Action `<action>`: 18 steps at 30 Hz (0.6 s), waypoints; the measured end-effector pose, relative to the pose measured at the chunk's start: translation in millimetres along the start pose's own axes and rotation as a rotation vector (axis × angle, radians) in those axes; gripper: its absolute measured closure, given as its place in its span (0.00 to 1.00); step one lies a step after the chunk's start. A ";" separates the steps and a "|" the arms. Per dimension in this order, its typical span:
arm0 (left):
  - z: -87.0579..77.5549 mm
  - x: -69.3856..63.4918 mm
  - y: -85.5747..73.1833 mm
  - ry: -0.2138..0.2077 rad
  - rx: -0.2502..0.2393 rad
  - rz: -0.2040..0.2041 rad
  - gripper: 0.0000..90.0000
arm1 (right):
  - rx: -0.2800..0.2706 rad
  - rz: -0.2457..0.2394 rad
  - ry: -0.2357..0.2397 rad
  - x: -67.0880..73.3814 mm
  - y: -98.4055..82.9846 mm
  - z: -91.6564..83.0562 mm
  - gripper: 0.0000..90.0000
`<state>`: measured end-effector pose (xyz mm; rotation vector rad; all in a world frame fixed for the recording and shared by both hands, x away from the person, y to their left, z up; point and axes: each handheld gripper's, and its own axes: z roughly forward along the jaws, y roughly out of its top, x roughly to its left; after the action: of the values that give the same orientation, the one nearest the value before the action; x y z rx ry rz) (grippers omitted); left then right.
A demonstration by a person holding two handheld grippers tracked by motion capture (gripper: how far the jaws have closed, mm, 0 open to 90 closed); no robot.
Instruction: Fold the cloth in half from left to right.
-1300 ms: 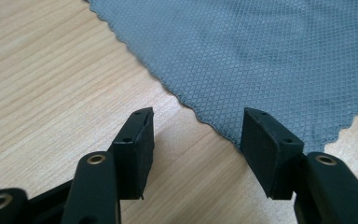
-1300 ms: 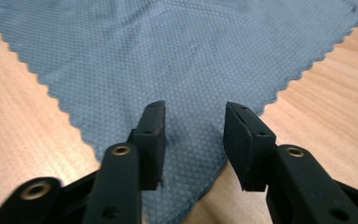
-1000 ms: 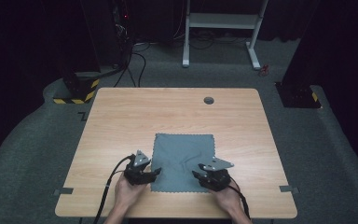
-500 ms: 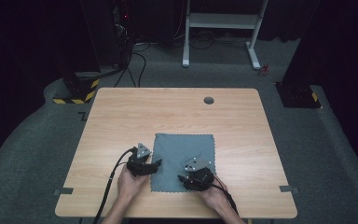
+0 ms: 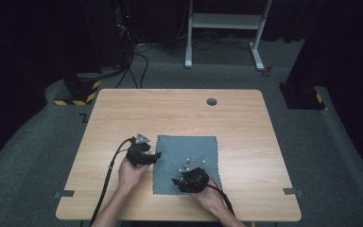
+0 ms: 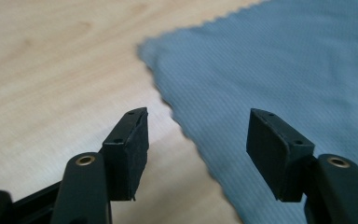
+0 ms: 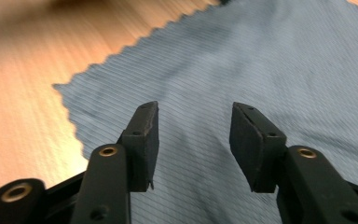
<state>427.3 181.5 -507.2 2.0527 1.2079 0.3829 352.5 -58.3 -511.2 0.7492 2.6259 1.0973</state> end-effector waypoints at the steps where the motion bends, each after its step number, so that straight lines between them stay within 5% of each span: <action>1: 1.8 3.5 3.8 0.006 -0.002 -0.006 0.43 | -0.004 -0.004 0.006 2.2 0.9 0.7 0.61; 6: 12.4 16.1 16.7 0.037 0.016 -0.026 0.45 | -0.027 -0.040 0.022 13.5 4.3 2.0 0.69; 18: 35.7 18.8 38.3 0.064 0.027 -0.005 0.48 | -0.027 -0.125 0.103 46.4 14.0 15.7 0.74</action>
<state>481.7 170.4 -507.1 2.0744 1.2622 0.4355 323.9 -16.1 -511.8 0.5278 2.6948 1.1628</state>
